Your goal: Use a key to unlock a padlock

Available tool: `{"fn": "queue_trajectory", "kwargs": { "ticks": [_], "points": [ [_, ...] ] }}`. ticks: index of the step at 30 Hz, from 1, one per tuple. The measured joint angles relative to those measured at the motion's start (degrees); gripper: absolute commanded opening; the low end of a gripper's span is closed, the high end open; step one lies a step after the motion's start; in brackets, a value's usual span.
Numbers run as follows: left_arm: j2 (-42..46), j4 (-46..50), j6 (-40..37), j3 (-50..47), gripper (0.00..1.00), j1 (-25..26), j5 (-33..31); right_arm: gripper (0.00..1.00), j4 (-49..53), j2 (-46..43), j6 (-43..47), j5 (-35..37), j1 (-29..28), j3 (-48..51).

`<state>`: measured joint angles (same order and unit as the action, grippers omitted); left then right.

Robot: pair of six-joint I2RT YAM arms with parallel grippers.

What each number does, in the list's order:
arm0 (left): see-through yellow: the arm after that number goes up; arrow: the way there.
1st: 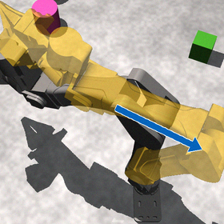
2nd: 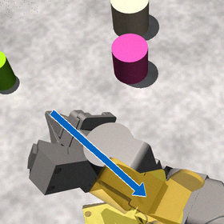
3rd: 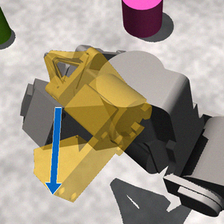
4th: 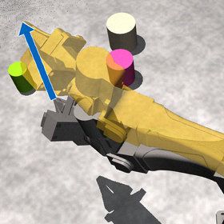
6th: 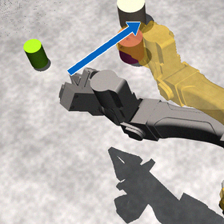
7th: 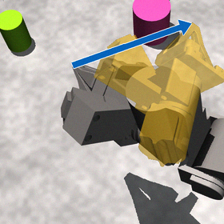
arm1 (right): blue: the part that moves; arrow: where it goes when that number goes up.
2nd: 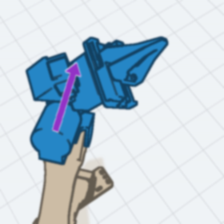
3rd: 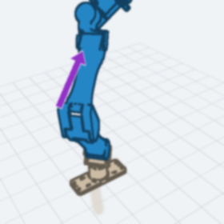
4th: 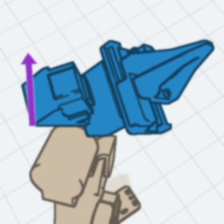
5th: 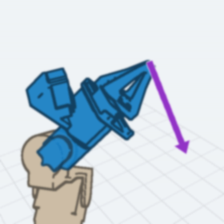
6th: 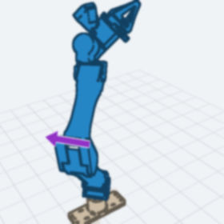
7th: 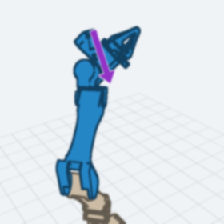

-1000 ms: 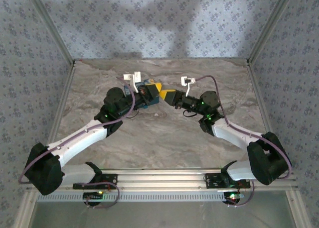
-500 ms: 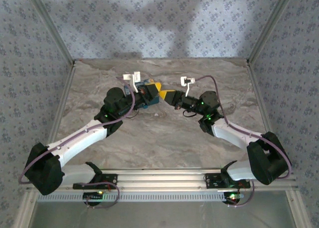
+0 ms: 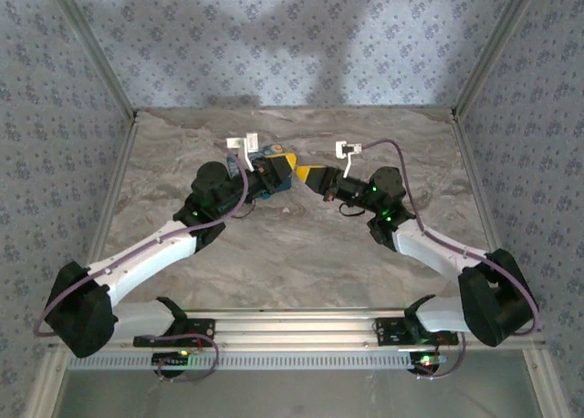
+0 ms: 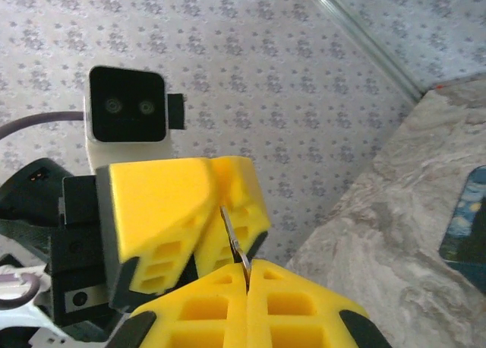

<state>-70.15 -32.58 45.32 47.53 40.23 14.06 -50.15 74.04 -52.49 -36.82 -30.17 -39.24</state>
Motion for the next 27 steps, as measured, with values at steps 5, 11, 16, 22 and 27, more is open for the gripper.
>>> {"fn": "queue_trajectory", "kwargs": {
  "ticks": [5,11,16,22,27],
  "points": [
    [1.4,4.4,-2.1,0.2,0.61,-0.1,-1.1,0.0,7.6,-3.0,4.3,2.2,0.7,0.4],
    [2.2,15.3,-6.3,4.7,0.79,-2.2,-2.1,0.0,22.3,-8.9,12.3,6.7,0.7,0.5],
    [-0.1,25.0,-10.0,10.2,0.88,-6.4,-3.0,0.0,35.5,-14.6,19.1,12.6,0.7,0.4],
    [-11.9,37.7,-15.6,19.6,0.9,-8.8,-6.1,0.0,49.3,-18.3,24.7,20.8,0.7,-0.6],
    [-22.5,45.3,-18.7,27.3,0.9,-8.9,-9.1,0.0,56.5,-19.7,26.5,25.9,0.9,-0.7]
  ]
}}
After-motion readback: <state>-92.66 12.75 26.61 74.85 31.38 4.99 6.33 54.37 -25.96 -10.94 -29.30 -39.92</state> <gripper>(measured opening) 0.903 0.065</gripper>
